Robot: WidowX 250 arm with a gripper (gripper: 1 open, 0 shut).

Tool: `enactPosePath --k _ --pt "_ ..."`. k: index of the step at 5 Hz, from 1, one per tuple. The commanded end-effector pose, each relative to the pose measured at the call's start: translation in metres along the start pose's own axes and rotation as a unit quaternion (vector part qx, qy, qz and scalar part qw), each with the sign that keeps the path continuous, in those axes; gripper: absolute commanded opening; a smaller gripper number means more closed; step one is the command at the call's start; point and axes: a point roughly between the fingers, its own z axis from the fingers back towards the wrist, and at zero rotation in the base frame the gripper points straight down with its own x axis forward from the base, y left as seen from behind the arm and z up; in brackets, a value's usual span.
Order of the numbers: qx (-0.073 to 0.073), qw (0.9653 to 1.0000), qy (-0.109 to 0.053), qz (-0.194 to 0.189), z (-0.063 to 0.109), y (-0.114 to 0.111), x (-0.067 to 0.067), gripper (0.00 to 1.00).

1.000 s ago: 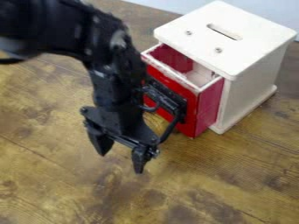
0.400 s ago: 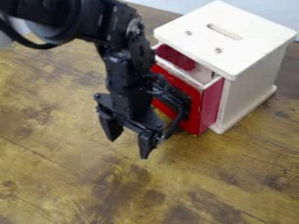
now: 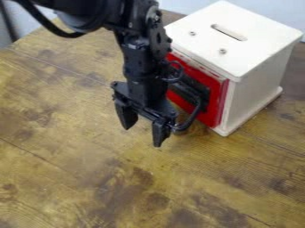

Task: Close the drawer

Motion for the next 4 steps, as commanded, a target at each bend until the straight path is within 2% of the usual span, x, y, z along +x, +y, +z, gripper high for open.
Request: enactPosePath --k 1,2,3,4 --pt "0.0 0.9988 -0.048 -0.01 0.025 -0.003 0.019 1.0" --pt "-0.003 0.9985 -0.048 -0.026 0.019 -0.003 0.017 1.0" --pt "-0.006 0.9984 -0.039 -0.041 0.013 -0.003 0.014 1.0" --pt "-0.006 0.998 -0.033 -0.053 0.015 -0.005 0.011 1.0"
